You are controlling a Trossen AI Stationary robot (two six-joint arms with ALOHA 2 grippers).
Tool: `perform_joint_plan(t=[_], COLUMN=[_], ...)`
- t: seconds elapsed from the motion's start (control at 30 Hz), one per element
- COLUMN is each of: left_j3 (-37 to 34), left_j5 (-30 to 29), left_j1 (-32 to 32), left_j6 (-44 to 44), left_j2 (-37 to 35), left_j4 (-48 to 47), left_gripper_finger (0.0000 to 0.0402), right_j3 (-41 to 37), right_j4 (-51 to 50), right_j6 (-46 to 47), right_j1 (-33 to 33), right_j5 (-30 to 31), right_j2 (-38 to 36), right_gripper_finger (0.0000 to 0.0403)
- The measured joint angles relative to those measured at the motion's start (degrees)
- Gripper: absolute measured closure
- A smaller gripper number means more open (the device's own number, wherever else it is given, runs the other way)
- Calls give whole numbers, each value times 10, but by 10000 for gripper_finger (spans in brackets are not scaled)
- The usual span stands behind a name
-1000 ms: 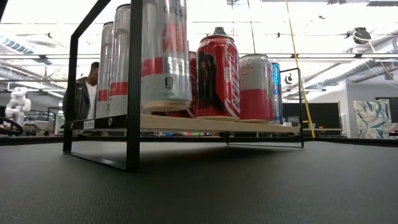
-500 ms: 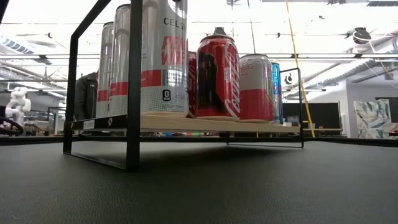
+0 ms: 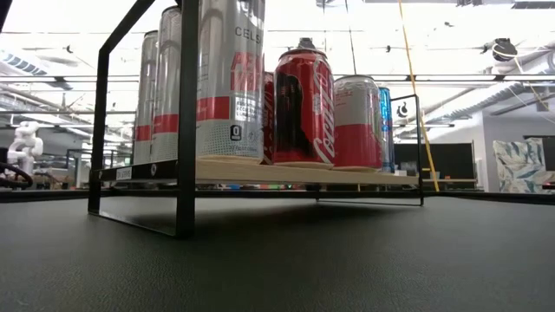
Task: Place canned beverage on shelf
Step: Put the white pink soda can on the shelf aligned with the other white pink soda can
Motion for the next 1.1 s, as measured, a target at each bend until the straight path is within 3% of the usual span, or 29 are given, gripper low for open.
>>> perform_joint_plan(t=[0.33,0.6,0.8,1.1], left_j3=[0,0,0,0], left_j5=[-4,-19,-46,-120], left_j1=[2,3,3,-18], left_j6=[3,49,66,106], left_j2=[-43,-97,-151,-224], left_j4=[0,85,104,107], left_gripper_finger=[75,75,75,75], right_j3=[0,0,0,0], right_j4=[0,0,37,150], right_j6=[-9,-9,-19,-93], right_j1=[0,0,-10,-61], right_j5=[0,0,2,-19], right_j2=[0,0,12,89], right_gripper_finger=[26,30,54,118])
